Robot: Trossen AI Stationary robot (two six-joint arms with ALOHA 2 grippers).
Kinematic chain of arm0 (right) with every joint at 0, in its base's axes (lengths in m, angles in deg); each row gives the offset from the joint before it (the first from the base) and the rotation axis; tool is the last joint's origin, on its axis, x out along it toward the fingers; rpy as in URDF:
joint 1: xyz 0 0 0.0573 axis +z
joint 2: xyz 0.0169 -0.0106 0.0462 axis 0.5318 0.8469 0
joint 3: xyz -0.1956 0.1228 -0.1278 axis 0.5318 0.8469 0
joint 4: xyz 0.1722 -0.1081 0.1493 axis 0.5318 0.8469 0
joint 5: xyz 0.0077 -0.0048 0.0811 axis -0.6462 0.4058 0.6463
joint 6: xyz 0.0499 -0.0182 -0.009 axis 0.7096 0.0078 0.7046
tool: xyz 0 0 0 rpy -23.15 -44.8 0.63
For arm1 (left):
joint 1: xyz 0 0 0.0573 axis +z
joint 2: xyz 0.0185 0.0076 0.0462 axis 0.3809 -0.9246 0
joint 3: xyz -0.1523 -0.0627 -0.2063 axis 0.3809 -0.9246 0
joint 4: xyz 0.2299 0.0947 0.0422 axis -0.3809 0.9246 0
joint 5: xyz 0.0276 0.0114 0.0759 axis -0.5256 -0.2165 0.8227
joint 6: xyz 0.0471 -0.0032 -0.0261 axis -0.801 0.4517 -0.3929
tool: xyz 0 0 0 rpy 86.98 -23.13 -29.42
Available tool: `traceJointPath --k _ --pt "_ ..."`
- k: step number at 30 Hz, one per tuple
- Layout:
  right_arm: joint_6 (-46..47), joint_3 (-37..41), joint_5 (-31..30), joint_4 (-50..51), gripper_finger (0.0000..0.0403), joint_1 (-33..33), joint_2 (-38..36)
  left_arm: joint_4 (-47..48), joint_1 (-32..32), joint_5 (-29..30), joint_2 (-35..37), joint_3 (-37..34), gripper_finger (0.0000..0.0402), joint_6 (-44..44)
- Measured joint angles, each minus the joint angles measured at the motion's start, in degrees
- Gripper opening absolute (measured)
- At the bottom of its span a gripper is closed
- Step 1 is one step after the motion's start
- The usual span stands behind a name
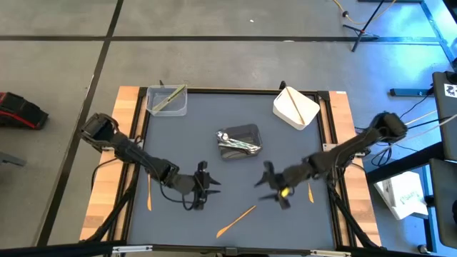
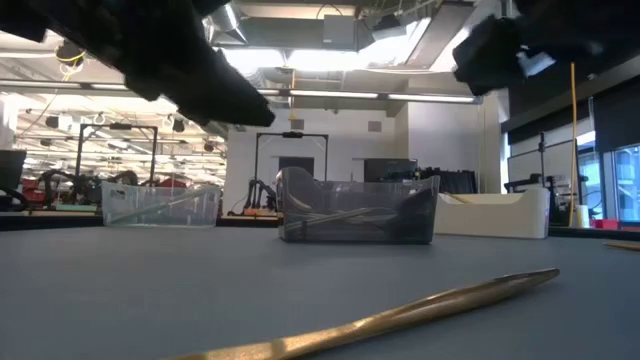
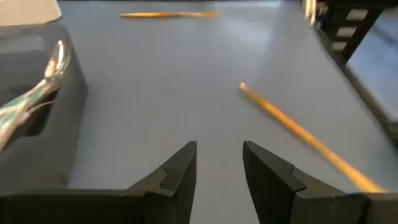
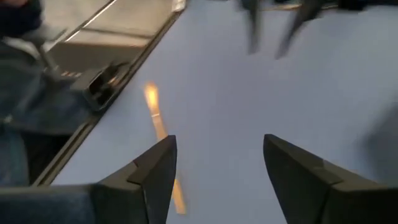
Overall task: Sort silverware by color (type)
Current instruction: Put the bottom gold table knife into the white bin
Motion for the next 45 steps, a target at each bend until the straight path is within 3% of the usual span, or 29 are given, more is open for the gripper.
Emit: traceJointPath --k 6,15,23,28,38,45 --pt "1.4 0.0 -0.8 -8.7 0.0213 5.6 10.7 -1.7 -5.9 4.3 -3.3 3.1 0.0125 3.4" --pt "4.4 0.0 -2.2 -17.2 0.0205 6.3 19.7 -1.6 -11.0 5.7 -10.9 11.1 0.0125 4.9" --pt "5.6 -0.1 -2.8 -23.9 0.0205 9.1 22.7 -0.3 -15.0 5.8 -18.2 19.8 0.0125 6.5" --pt "5.5 -0.7 -6.5 -23.7 0.0205 10.9 22.8 0.0 -17.4 7.5 -20.1 23.6 0.0125 6.7" --pt "5.1 -1.5 -10.4 -22.3 0.0204 11.1 22.9 0.5 -20.8 13.6 -20.5 23.7 0.0125 11.3" --pt "6.1 -1.4 -12.2 -22.1 0.0204 11.0 26.1 0.7 -20.4 14.7 -22.5 23.6 0.0125 12.3"
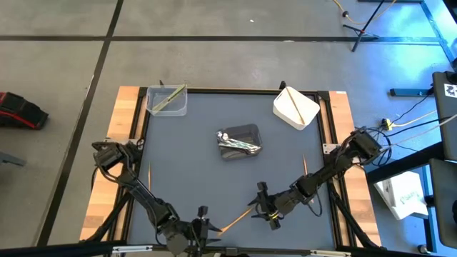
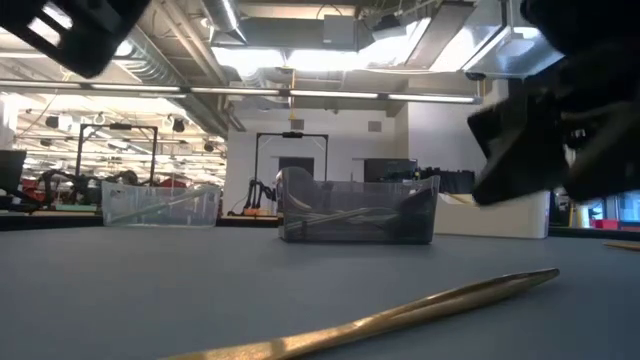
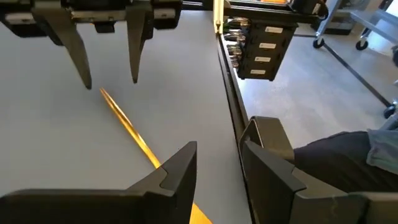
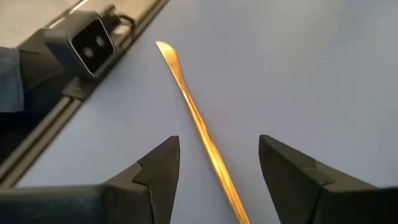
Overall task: Sort silverware by color (type)
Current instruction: Put the bottom gold table knife into the white bin
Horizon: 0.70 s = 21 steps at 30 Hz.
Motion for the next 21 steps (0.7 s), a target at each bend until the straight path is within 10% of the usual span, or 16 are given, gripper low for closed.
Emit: traceJointPath --k 21 --pt "-2.3 -8.8 2.8 -10.0 0.0171 -2.0 17.5 0.9 2.9 -3.5 -0.4 0.0 0.0125 0.2"
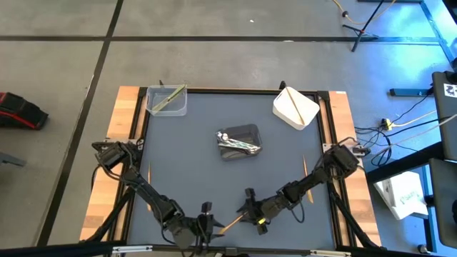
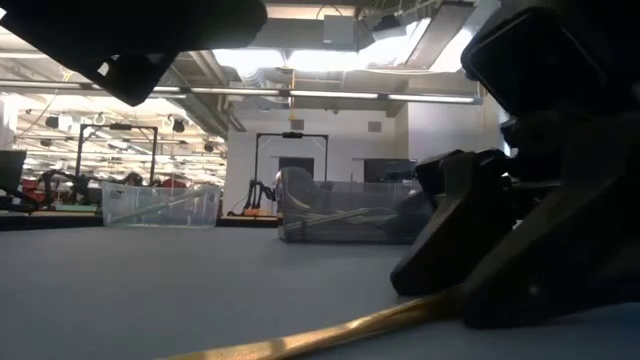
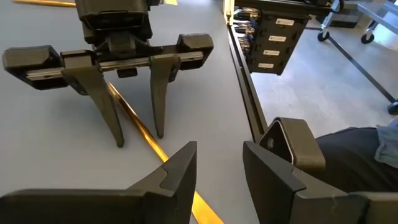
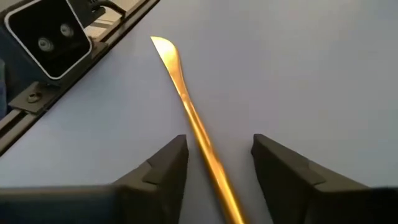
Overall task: Sort silverware by color (type)
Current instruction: Put the bottom gold table knife into the white bin
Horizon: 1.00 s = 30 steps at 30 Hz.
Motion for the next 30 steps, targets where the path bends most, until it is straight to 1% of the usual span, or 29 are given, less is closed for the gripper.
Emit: traceJointPath --k 4,7,10,12,14,19,23,30 --pt "0.1 -0.1 1.4 1.7 0.0108 -0.7 0.7 0.0 -0.1 0.0 0.0 0.0 0.0125 0.0" --pt "0.2 -0.2 1.3 1.9 0.0063 -0.7 1.6 0.0 -0.1 0.0 0.0 0.0 0.0125 0.0" --pt "-0.1 -0.2 1.3 1.8 0.0026 -0.7 1.8 0.0 -0.1 0.0 0.0 0.0 0.0125 0.0" --pt "-1.0 -0.1 1.3 1.8 0.0010 -0.7 1.8 0.0 -0.1 0.0 0.0 0.0 0.0125 0.0" --pt "-1.3 -0.1 1.3 1.6 0.0008 -0.7 1.8 0.0 -0.1 0.0 0.0 0.0 0.0125 0.0" --pt "-1.3 0.0 0.9 1.3 0.0018 -0.7 1.9 0.0 -0.1 0.0 0.0 0.0 0.0125 0.0" --pt "-1.6 0.0 0.9 1.9 0.0010 -0.7 1.0 0.1 -0.1 0.0 0.5 0.0 0.0125 -0.5" --pt "-3.8 0.3 0.8 5.1 0.0014 -0.7 -3.2 2.2 -0.2 -1.2 2.1 0.0 0.0125 -4.2"
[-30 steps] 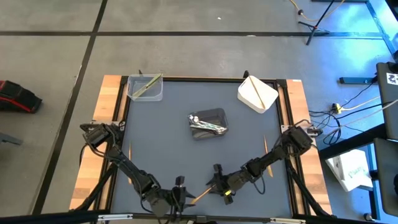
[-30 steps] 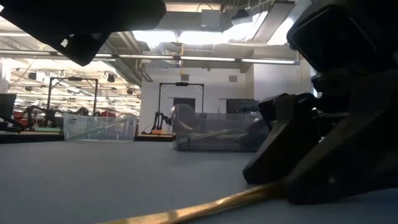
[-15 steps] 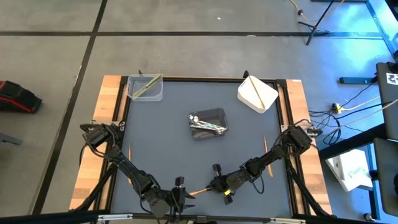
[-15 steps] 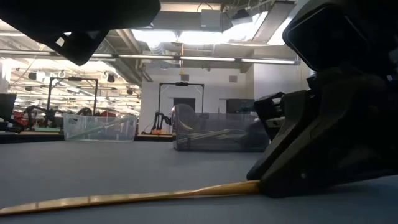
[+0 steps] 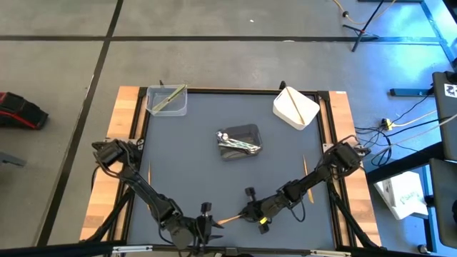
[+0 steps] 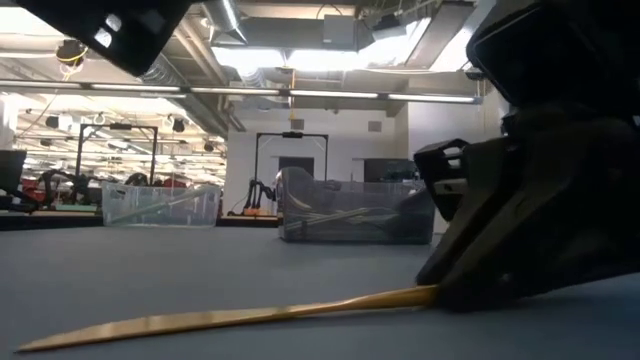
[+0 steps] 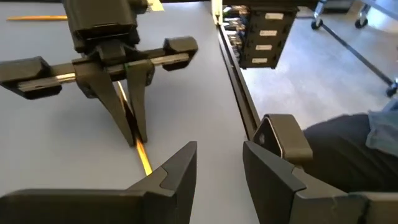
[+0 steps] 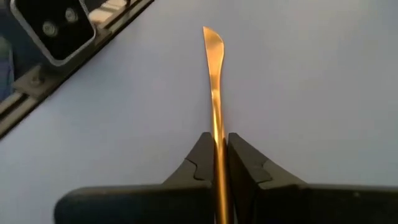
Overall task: Sort silverware by color (type)
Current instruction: Put the bottom gold table knife into the white bin
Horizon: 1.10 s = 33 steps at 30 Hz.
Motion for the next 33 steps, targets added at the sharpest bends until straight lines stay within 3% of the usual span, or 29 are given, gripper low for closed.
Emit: traceJointPath --k 7,11,17,22,28,33 --pt "-2.1 0.1 -2.8 7.7 0.0009 -0.1 -4.6 7.2 0.2 0.2 3.1 0.0 0.0125 -1.7" --pt "-2.2 0.8 -1.2 9.3 0.0014 -1.6 -6.1 8.4 0.7 -0.2 4.8 0.0 0.0125 -6.0" --pt "-2.5 5.3 0.5 7.7 0.0015 -5.7 -10.1 8.6 2.7 -6.7 4.9 0.0 0.0125 -12.2" --pt "-3.8 10.2 1.5 6.4 0.0016 -8.5 -16.4 9.7 5.4 -13.5 4.9 0.0 0.0125 -16.5" --pt "-5.4 16.2 1.5 6.5 0.0016 -10.8 -26.1 11.8 9.1 -17.5 5.3 0.0 0.0125 -20.0" --pt "-5.7 19.9 -1.2 12.8 0.0016 -14.1 -36.5 16.3 11.6 -19.8 8.8 -1.0 0.0125 -21.4"
